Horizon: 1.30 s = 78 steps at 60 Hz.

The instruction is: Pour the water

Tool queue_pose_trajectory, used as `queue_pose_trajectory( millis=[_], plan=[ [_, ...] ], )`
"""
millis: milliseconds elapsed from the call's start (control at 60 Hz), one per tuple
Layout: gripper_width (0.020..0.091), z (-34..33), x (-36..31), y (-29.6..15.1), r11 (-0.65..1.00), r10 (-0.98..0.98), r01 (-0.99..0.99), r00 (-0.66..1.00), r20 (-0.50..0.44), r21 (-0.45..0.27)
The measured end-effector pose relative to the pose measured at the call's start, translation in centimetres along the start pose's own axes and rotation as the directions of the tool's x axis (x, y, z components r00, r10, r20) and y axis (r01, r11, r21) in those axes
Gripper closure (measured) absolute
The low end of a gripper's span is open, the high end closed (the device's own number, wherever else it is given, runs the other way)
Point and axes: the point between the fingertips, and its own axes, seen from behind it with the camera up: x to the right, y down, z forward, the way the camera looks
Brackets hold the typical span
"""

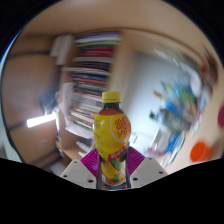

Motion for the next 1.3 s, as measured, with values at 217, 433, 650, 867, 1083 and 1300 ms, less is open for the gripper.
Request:
queue_pose_trajectory(
  millis=[217,433,650,867,1083,1300],
  plan=[
    [0.0767,-4.3,0.2,-13.8,0.650,-0.728,0.757,0.646,-0.229,0.071],
    [0.0757,-9.4,19.8,-17.9,0.451,-0.853,0.857,0.331,-0.404,-0.251],
    [0.0756,-9.4,27.0,-14.2,0.475,-0.858,0.815,0.344,-0.381,-0.334],
    [0.0748,-8.7,29.9,-12.3,0.425,-0.892,0.813,0.302,-0.336,-0.399],
    [0.0662,-8.7,30.1,-12.1,0.425,-0.891,0.808,0.297,-0.342,-0.407],
    [0.0245,-10.1,30.6,-11.6,0.456,-0.882,0.764,0.318,-0.347,-0.456]
  ],
)
